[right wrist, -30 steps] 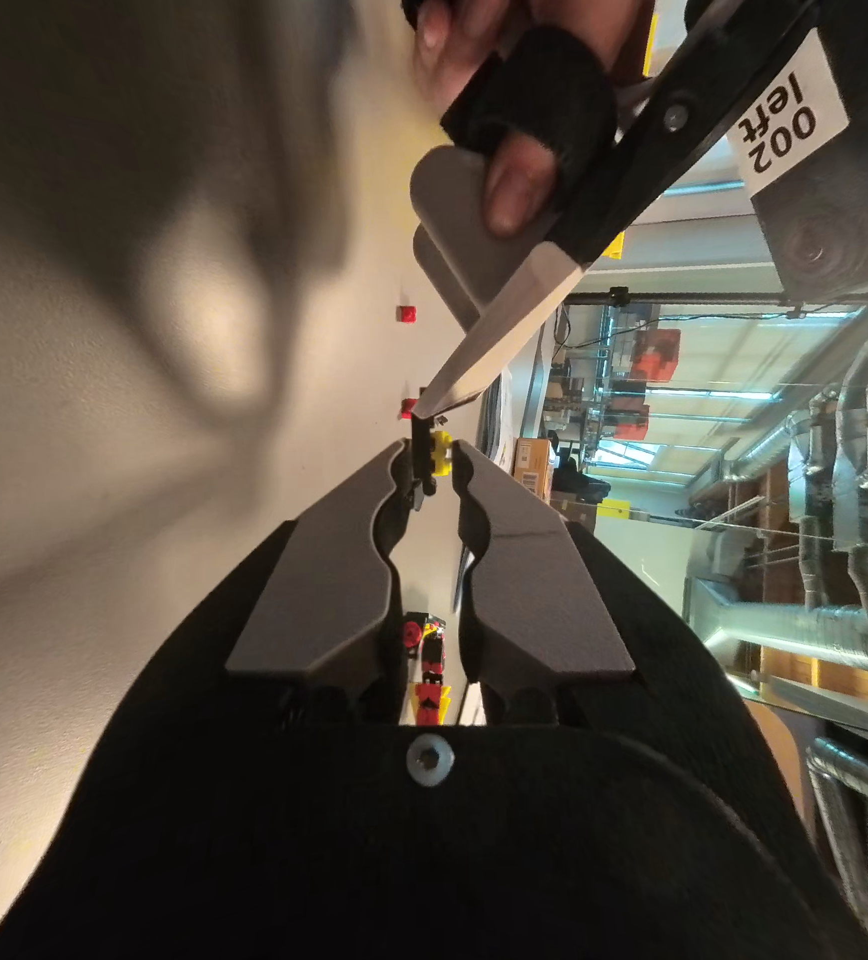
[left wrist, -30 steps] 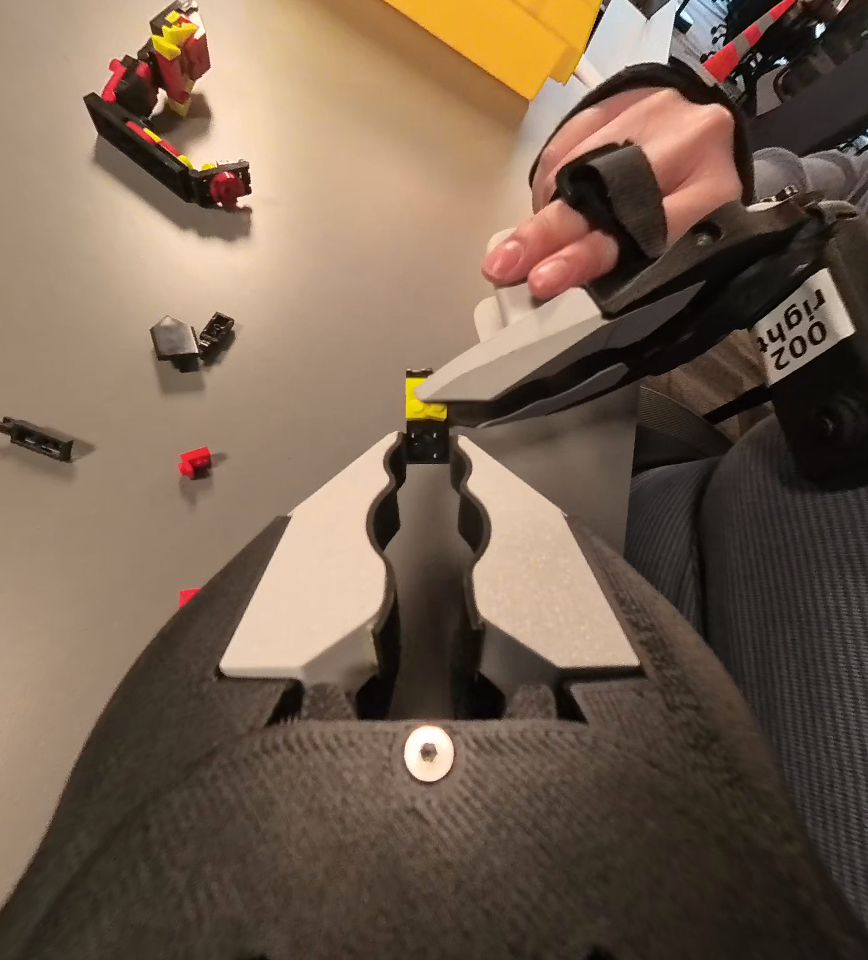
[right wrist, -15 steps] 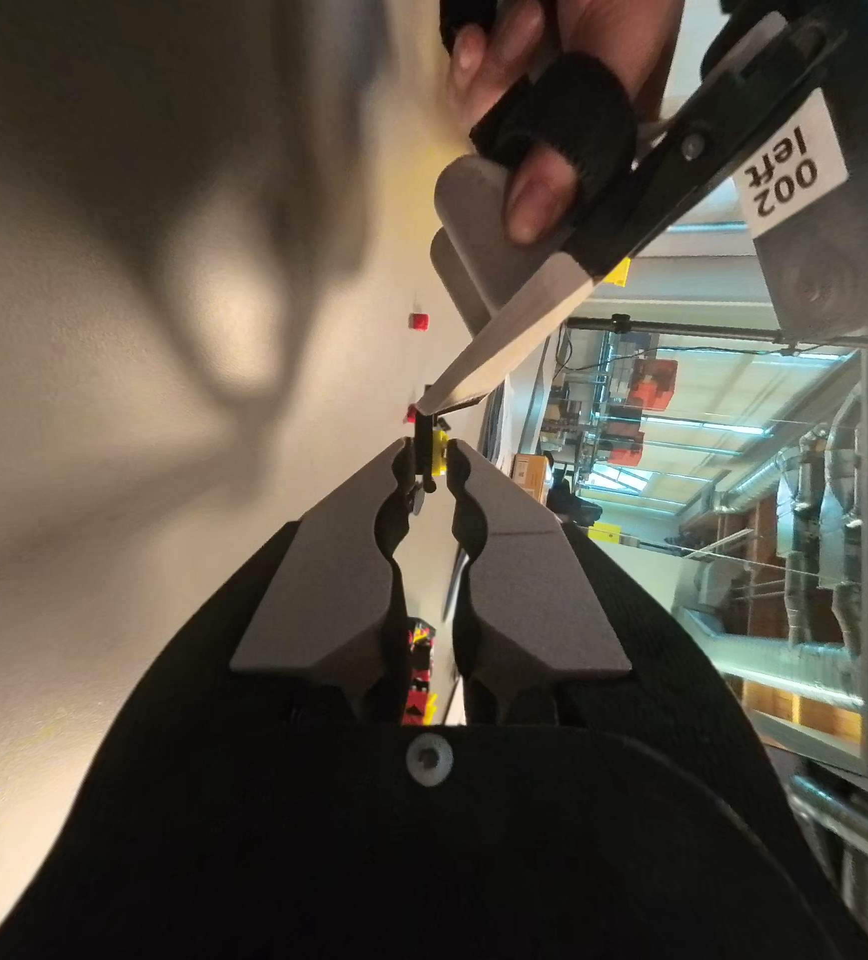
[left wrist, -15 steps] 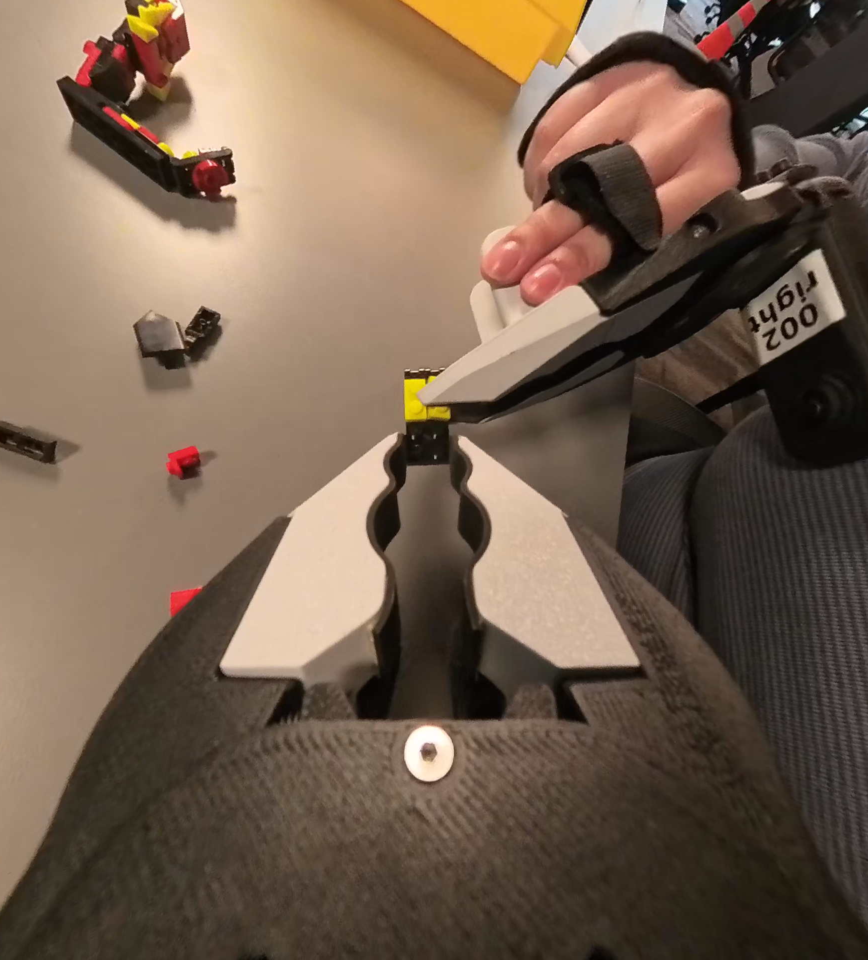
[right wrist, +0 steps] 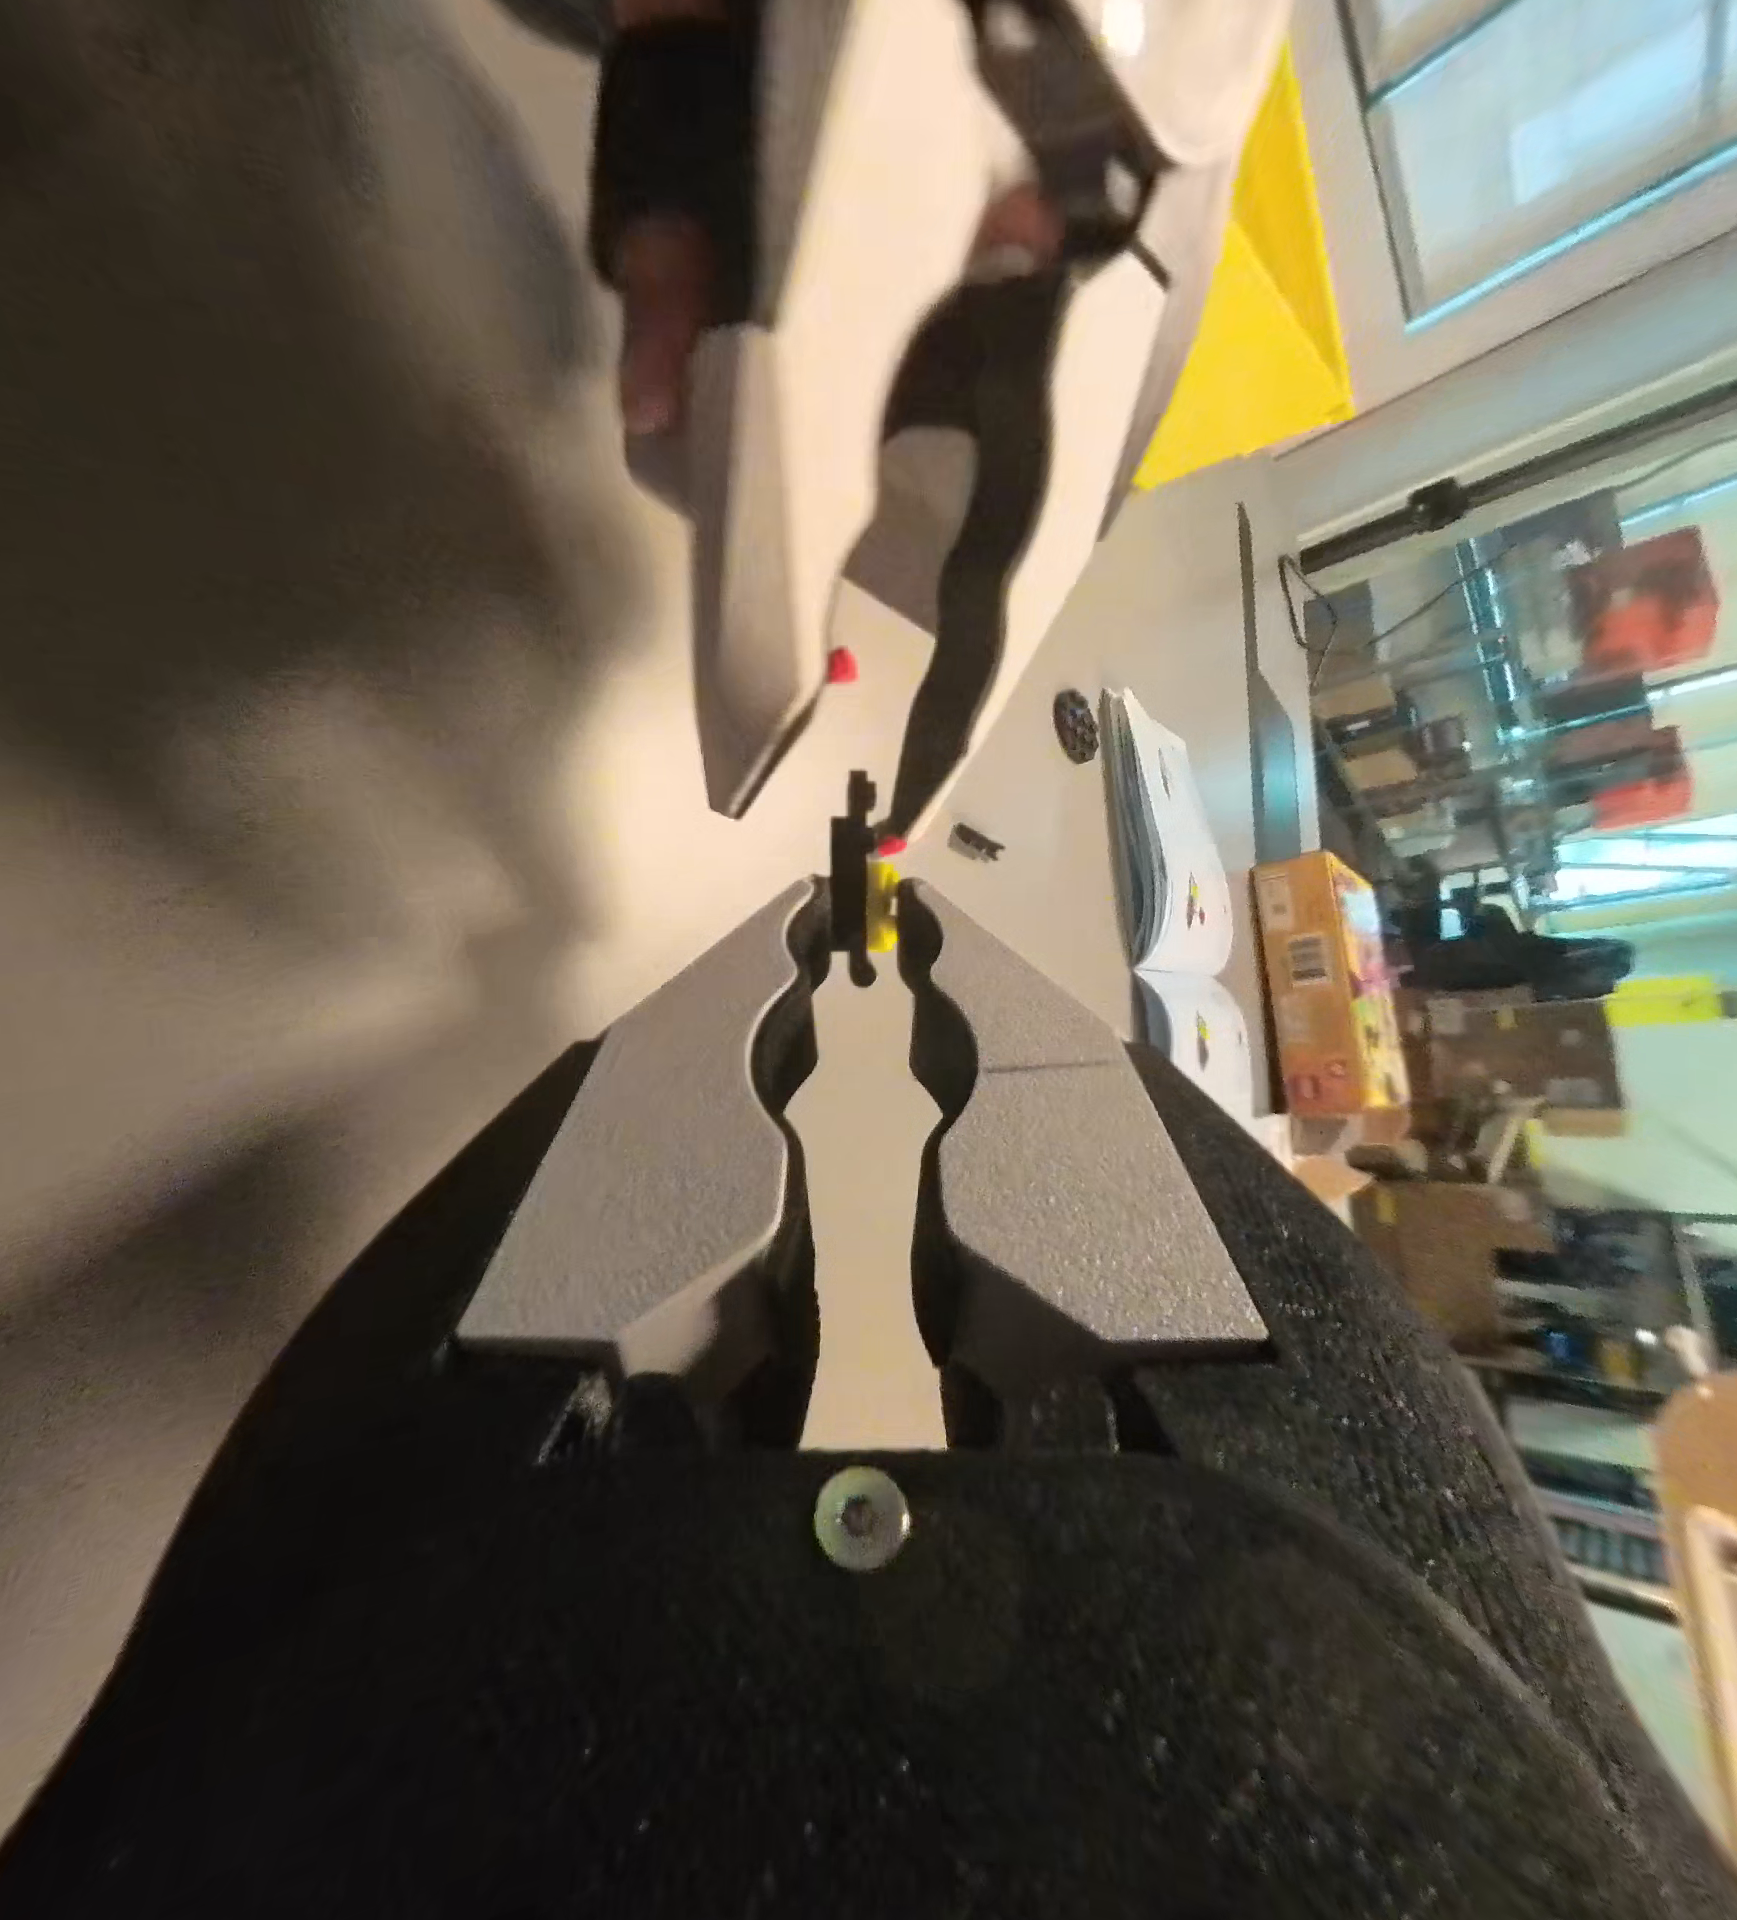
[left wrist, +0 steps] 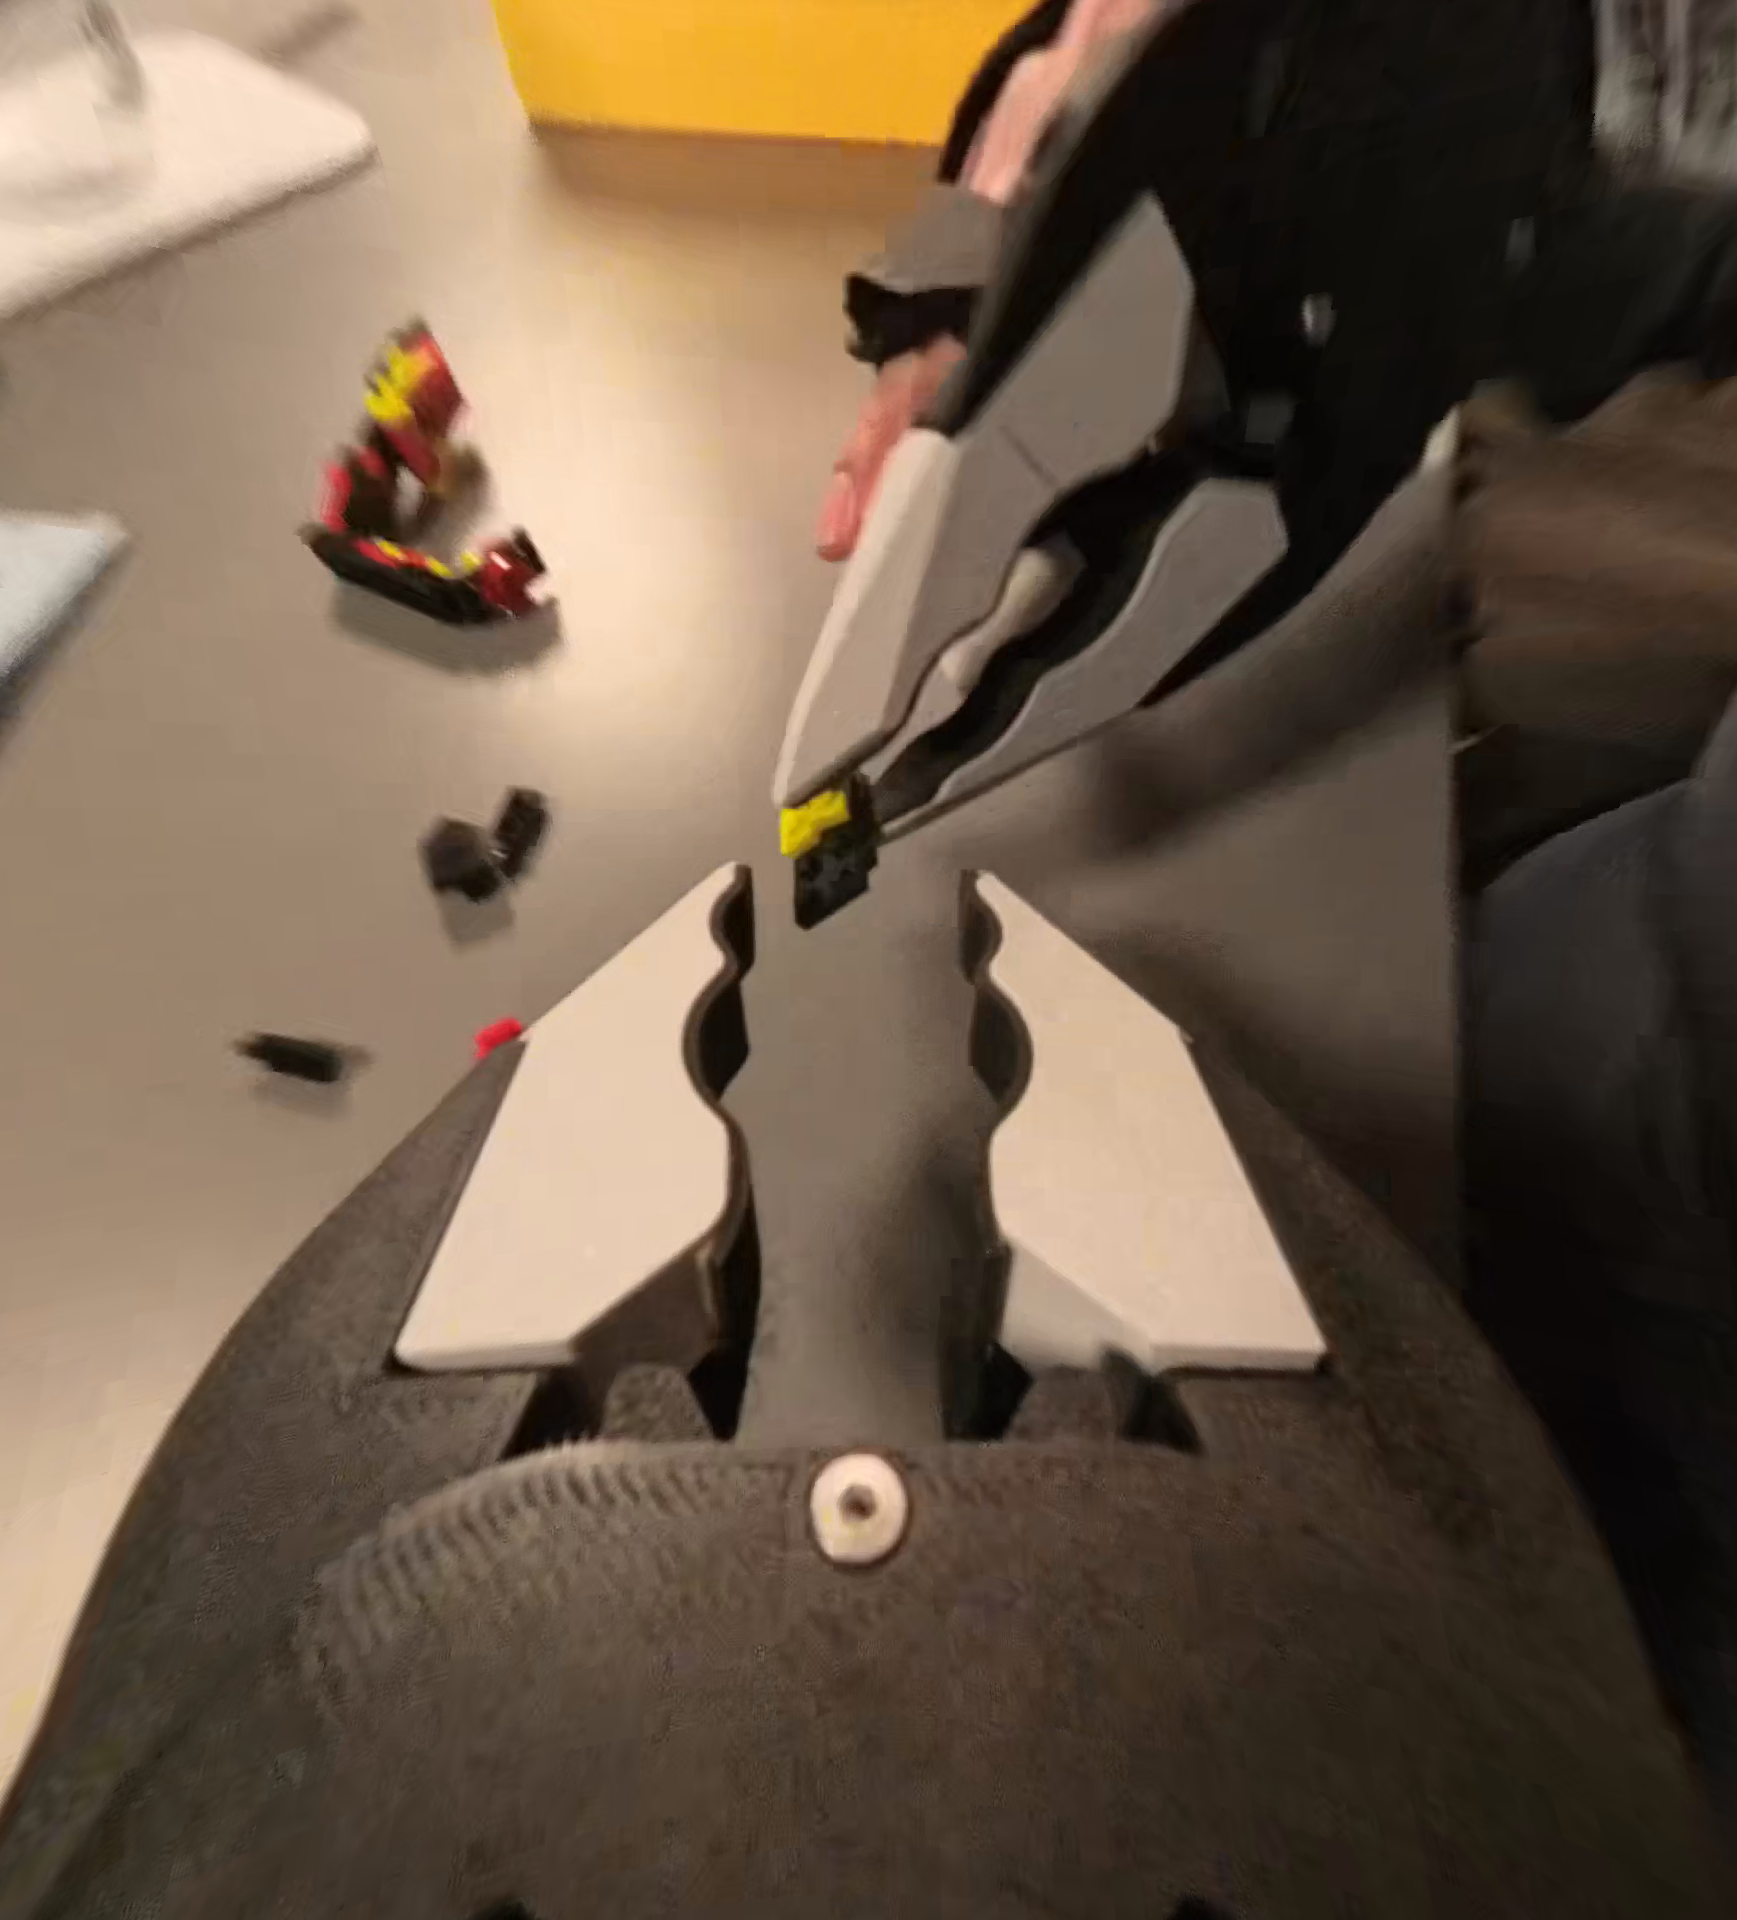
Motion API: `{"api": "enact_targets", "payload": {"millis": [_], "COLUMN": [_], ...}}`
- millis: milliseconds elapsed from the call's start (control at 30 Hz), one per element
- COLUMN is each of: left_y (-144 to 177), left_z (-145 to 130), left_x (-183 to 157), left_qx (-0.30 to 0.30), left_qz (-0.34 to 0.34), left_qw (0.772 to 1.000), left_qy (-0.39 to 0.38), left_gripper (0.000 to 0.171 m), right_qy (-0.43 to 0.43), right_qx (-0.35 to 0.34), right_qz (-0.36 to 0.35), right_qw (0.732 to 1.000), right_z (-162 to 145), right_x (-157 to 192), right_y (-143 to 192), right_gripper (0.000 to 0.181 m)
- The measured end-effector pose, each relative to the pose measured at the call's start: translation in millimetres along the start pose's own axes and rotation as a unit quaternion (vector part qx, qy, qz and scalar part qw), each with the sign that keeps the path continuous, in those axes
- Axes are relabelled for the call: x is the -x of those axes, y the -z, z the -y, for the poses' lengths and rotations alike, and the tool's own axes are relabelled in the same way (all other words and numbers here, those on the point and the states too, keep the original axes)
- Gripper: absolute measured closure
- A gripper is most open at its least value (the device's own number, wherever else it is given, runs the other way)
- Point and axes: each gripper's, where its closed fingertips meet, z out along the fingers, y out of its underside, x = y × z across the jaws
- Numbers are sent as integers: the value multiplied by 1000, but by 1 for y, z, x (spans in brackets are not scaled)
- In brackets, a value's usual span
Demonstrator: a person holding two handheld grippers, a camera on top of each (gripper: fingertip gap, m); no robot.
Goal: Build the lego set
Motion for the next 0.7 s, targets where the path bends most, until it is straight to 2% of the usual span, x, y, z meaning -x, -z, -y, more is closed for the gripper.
{"api": "enact_targets", "payload": {"millis": [100,233,333,400,700], "left_y": [2,7,5,5,9], "left_z": [2,12,9,9,10], "left_x": [1,0,-1,2,2], "left_qx": [-3,-23,-8,-4,10], "left_qz": [68,132,141,158,180], "left_qw": [989,961,952,943,916], "left_qy": [-131,-243,-273,-292,-357], "left_gripper": [135,148,152,164,165], "right_qy": [-40,-60,-69,-70,-19], "right_qx": [-17,-27,-35,-38,-43], "right_qz": [4,13,21,29,14], "right_qw": [999,998,997,996,999], "right_z": [1,2,5,6,11], "right_x": [-4,-3,-3,-1,-2], "right_y": [3,5,6,6,7], "right_gripper": [171,171,171,171,170]}}
